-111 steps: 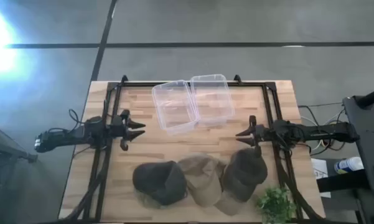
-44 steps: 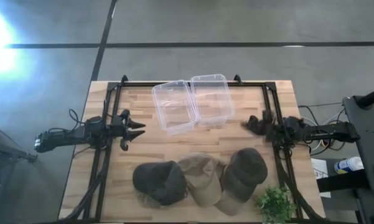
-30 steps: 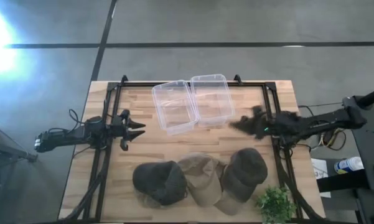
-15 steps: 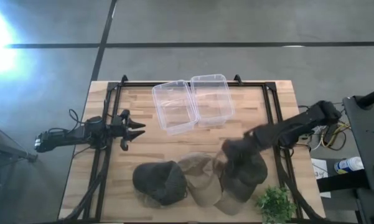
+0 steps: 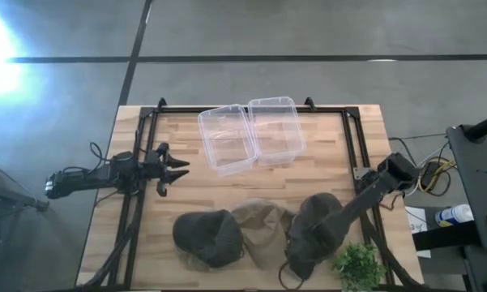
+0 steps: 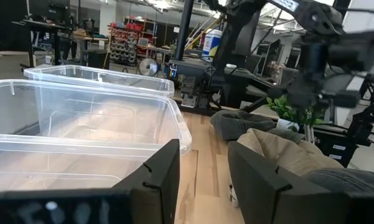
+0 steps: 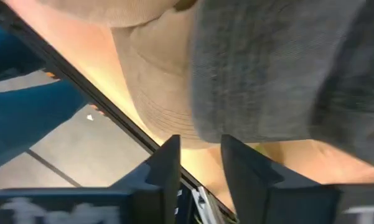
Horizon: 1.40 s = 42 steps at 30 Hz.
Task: Pick & Place hat
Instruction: Put the right black cap into the right transparent bin
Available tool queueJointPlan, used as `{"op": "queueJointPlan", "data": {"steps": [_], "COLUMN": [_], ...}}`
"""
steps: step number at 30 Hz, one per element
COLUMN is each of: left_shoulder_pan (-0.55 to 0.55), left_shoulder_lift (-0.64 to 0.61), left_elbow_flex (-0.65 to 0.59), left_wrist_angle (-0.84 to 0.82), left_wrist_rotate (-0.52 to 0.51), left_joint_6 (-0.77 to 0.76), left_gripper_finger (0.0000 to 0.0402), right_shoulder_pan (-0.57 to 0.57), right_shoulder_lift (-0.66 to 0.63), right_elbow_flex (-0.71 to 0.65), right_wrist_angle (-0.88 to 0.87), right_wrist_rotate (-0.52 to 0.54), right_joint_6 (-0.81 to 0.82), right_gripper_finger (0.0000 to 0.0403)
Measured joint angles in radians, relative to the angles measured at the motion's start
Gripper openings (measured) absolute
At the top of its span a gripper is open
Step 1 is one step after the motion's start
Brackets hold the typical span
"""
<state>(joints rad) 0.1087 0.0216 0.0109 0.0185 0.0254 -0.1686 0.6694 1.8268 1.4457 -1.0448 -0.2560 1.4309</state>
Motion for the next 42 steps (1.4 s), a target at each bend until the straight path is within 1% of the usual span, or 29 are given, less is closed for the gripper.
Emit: {"op": "queueJointPlan", "data": {"steps": [5, 8, 11, 15, 17, 19, 22, 24, 28, 32, 35, 42], "left_shoulder_pan": [0.0, 0.0, 0.0, 0.0, 0.0, 0.0, 0.0, 0.0, 0.0, 0.0, 0.0, 0.0], "left_shoulder_lift": [0.0, 0.0, 0.0, 0.0, 0.0, 0.0, 0.0, 0.001, 0.003, 0.006, 0.008, 0.008], "left_elbow_flex": [0.0, 0.0, 0.0, 0.0, 0.0, 0.0, 0.0, 0.0, 0.0, 0.0, 0.0, 0.0], "left_wrist_angle": [0.0, 0.0, 0.0, 0.0, 0.0, 0.0, 0.0, 0.0, 0.001, 0.002, 0.001, 0.002], "left_wrist_rotate": [0.0, 0.0, 0.0, 0.0, 0.0, 0.0, 0.0, 0.0, 0.0, 0.0, 0.0, 0.0], "left_joint_6": [0.0, 0.0, 0.0, 0.0, 0.0, 0.0, 0.0, 0.0, 0.0, 0.0, 0.0, 0.0], "left_gripper_finger": [0.0131, 0.0131, 0.0131, 0.0131, 0.0131, 0.0131, 0.0131, 0.0131, 0.0131, 0.0131, 0.0131, 0.0131], "right_shoulder_pan": [0.064, 0.1, 0.126, 0.147, 0.148, 0.144, 0.131, 0.124, 0.106, 0.077, 0.052, 0.007], "right_shoulder_lift": [0.093, 0.169, 0.243, 0.346, 0.39, 0.406, 0.422, 0.434, 0.459, 0.477, 0.478, 0.438], "right_elbow_flex": [0.084, 0.151, 0.249, 0.39, 0.451, 0.469, 0.488, 0.513, 0.525, 0.523, 0.521, 0.516], "right_wrist_angle": [-0.003, -0.057, -0.181, -0.428, -0.533, -0.51, -0.449, -0.467, -0.526, -0.528, -0.53, -0.526], "right_wrist_rotate": [0.009, 0.053, 0.134, 0.261, 0.301, 0.329, 0.337, 0.348, 0.431, 0.452, 0.474, 0.678], "right_joint_6": [0.053, 0.063, 0.054, 0.06, 0.059, 0.036, 0.017, 0.024, 0.027, -0.053, -0.079, -0.08], "right_gripper_finger": [0.0183, 0.02, 0.0202, 0.0197, 0.0194, 0.0194, 0.0196, 0.0196, 0.0196, 0.0196, 0.0196, 0.0196]}}
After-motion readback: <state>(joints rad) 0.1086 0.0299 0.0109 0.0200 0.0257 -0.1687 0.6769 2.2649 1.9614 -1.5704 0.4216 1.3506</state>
